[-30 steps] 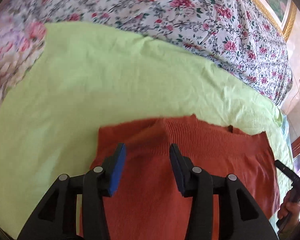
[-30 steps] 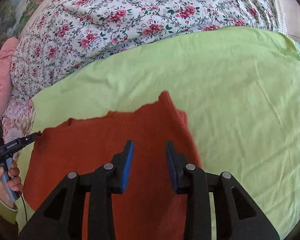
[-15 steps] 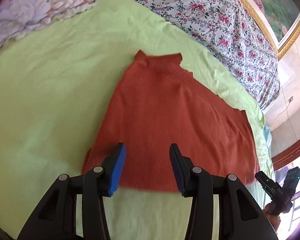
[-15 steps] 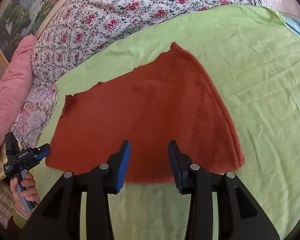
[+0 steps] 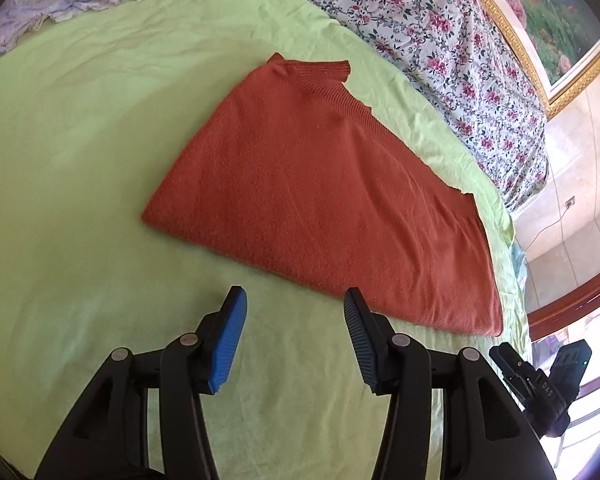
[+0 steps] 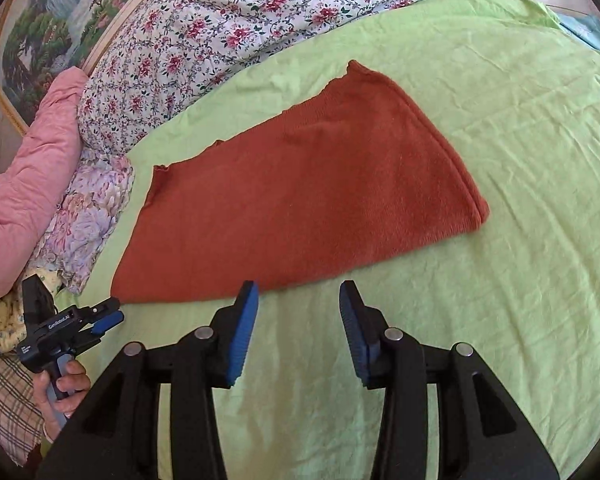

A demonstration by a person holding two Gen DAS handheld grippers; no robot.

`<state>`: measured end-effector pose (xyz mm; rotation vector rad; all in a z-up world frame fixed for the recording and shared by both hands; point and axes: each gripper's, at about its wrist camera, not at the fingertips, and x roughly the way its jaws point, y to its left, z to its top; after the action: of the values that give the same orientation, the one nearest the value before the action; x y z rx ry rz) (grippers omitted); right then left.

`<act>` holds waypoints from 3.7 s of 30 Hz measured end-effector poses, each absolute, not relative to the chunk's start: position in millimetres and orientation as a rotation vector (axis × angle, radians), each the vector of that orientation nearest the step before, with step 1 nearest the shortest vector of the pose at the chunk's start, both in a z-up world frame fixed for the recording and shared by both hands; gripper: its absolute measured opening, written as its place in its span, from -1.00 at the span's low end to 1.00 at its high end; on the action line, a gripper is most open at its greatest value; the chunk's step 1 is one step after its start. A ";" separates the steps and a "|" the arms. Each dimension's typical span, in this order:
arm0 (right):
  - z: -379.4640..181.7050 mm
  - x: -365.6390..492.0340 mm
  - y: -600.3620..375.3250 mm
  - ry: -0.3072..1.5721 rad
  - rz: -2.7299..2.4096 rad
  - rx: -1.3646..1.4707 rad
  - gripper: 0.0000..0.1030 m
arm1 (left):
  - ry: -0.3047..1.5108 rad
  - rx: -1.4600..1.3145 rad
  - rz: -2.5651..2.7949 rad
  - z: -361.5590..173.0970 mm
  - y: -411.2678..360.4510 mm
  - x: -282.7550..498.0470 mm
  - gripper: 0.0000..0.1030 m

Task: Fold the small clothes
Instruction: 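Withdraw both open grippers from the folded sweater, then grasp the sweater side edge with the left gripper and fold it over, then open the left gripper and release the folded side onto the sweater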

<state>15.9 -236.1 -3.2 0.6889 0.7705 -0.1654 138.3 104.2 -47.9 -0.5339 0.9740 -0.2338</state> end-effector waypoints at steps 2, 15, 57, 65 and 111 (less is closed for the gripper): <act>-4.0 13.4 -233.9 0.773 -0.159 0.695 -0.14 | 0.980 -0.554 -0.231 -50.3 102.7 140.9 -0.01; -5.8 9.7 -225.5 0.774 -0.130 0.713 -0.12 | 0.879 -0.817 -0.138 -71.5 119.7 187.5 0.16; -27.9 224.9 -315.9 0.992 0.143 0.838 -0.38 | 0.785 -0.119 -0.522 -17.0 -132.4 208.4 -0.81; 12.4 208.2 -326.0 0.881 0.136 0.711 -0.69 | 0.738 -0.119 -0.565 6.4 -148.7 199.4 -0.81; -29.0 120.9 -413.9 0.851 0.002 0.823 0.15 | 1.038 -0.367 -0.560 -19.3 -86.5 266.2 0.39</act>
<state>120.9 -413.9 -29.0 0.8230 0.8507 0.0025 266.2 -86.5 -19.3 -0.3668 1.0379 -0.5597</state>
